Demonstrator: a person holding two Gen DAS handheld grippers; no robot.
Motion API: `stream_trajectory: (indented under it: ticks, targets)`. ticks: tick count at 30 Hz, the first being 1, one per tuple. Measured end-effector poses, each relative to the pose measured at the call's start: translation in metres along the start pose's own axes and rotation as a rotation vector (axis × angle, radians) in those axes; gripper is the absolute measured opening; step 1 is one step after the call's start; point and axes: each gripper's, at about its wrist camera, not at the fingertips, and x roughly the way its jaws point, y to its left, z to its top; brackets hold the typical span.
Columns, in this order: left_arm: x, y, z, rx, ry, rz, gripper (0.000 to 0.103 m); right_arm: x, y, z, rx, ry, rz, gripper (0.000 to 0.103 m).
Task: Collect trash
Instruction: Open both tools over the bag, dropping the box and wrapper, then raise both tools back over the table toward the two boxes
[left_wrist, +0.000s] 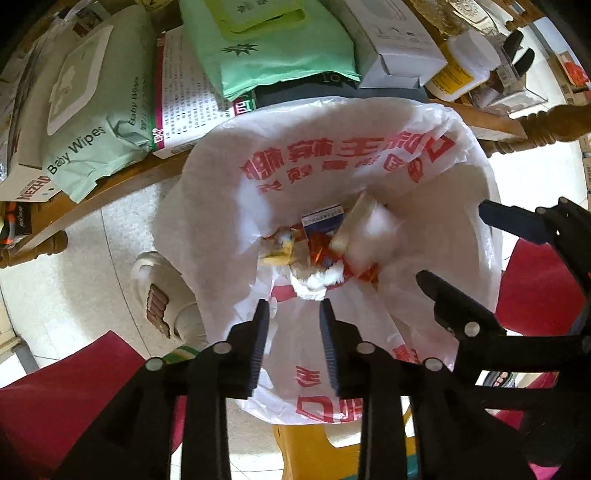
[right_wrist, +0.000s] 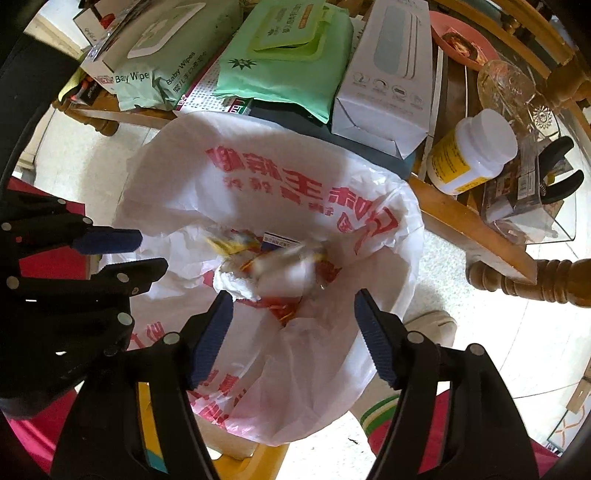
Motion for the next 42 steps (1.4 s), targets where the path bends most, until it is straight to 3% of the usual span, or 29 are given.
stream_trajectory:
  ticks: [4,17,19,23,27,30,34,39,42]
  targets:
    - [-0.001,0.005,0.001,-0.023,-0.002,0.003,0.041,0.001,-0.005,0.0,0.019,0.001,0.013,0.067]
    - [-0.005,0.009,-0.004,-0.046,-0.011,0.001,0.053,-0.004,-0.008,0.002,0.036,0.003,0.024,0.068]
    - [-0.012,0.009,-0.01,-0.041,-0.014,-0.011,0.056,-0.009,-0.008,-0.001,0.039,0.0,0.027,0.076]
    - [-0.04,0.006,-0.038,0.006,-0.064,-0.016,0.066,-0.035,-0.004,-0.018,0.028,-0.023,0.047,0.08]
    - [-0.087,0.004,-0.075,0.072,-0.114,-0.096,0.078,-0.078,0.005,-0.037,0.005,-0.072,0.06,0.08]
    - [-0.138,0.003,-0.096,0.133,-0.176,-0.082,0.081,-0.121,0.009,-0.048,0.002,-0.107,0.103,0.085]
    - [-0.222,0.003,-0.106,0.248,-0.326,0.023,0.089,-0.201,0.015,-0.045,-0.022,-0.214,0.095,0.091]
    - [-0.328,0.003,-0.089,0.466,-0.505,0.162,0.094,-0.293,-0.002,-0.023,0.021,-0.351,0.052,0.095]
    - [-0.38,0.005,-0.068,0.558,-0.562,0.179,0.094,-0.335,-0.012,-0.007,0.037,-0.41,0.002,0.096]
